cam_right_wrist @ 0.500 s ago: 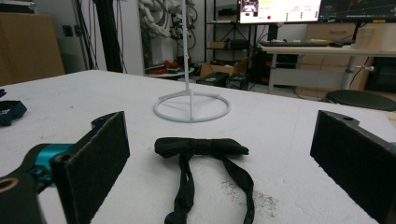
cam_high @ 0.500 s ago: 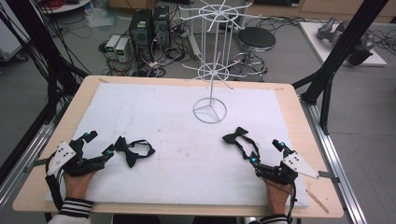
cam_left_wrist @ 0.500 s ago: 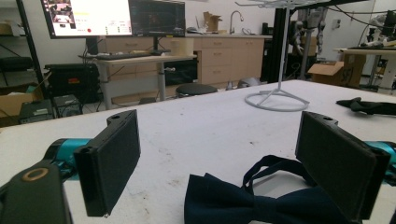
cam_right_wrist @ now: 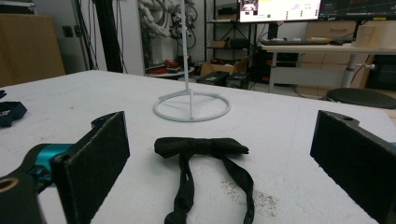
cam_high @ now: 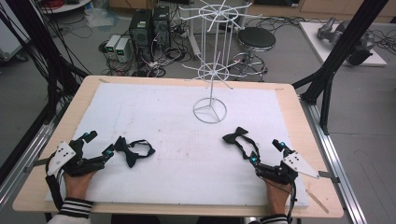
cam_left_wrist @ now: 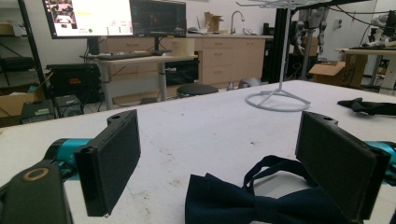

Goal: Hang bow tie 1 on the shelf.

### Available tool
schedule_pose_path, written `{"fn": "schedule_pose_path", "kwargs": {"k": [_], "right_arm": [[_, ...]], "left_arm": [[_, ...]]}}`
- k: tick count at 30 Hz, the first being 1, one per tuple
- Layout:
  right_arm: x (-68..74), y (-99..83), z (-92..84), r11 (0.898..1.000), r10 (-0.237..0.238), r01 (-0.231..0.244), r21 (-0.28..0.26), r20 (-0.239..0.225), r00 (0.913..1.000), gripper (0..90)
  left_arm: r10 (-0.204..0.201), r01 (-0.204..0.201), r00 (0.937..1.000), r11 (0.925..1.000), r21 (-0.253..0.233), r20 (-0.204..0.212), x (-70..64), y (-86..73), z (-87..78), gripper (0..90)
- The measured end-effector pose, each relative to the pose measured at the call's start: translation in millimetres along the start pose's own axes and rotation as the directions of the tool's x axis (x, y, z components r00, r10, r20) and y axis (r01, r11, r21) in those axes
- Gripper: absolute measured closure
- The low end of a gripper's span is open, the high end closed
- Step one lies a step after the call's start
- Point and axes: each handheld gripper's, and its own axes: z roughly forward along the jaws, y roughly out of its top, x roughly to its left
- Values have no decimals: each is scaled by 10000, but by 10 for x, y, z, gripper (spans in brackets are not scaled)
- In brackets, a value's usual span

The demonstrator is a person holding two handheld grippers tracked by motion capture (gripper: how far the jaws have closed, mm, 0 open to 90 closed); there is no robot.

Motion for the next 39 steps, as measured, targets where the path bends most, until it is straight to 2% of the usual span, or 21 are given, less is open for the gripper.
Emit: {"fn": "schedule_pose_path", "kwargs": {"k": [6,15,19,26,30,39], "right_arm": [[16,-4,-8,9999,-75,76,-85,127,9999,38],[20,-3,-5,10000,38,-38,11,75,10000,38],[19,-2,-3,10000,-53,53,-22,85,9999,38],[11,-3,-4,9999,-90,91,-95,108,9999,38],[13,-4,-4,9999,-70,71,-85,106,9999,38],[12,-4,-4,9999,-99,100,-97,127,9999,38]], "left_arm": [[-9,9,10000,10000,18,2,4,0,-1,145],[-30,30,10000,10000,25,1,-1,0,1,145],[-54,54,10000,10000,41,1,0,1,6,145],[9,-10,10000,9997,228,69,-3,10,21,145],[-83,72,9995,9992,384,290,1,31,44,145],[291,-343,9945,9981,503,1003,14,286,116,145]]}}
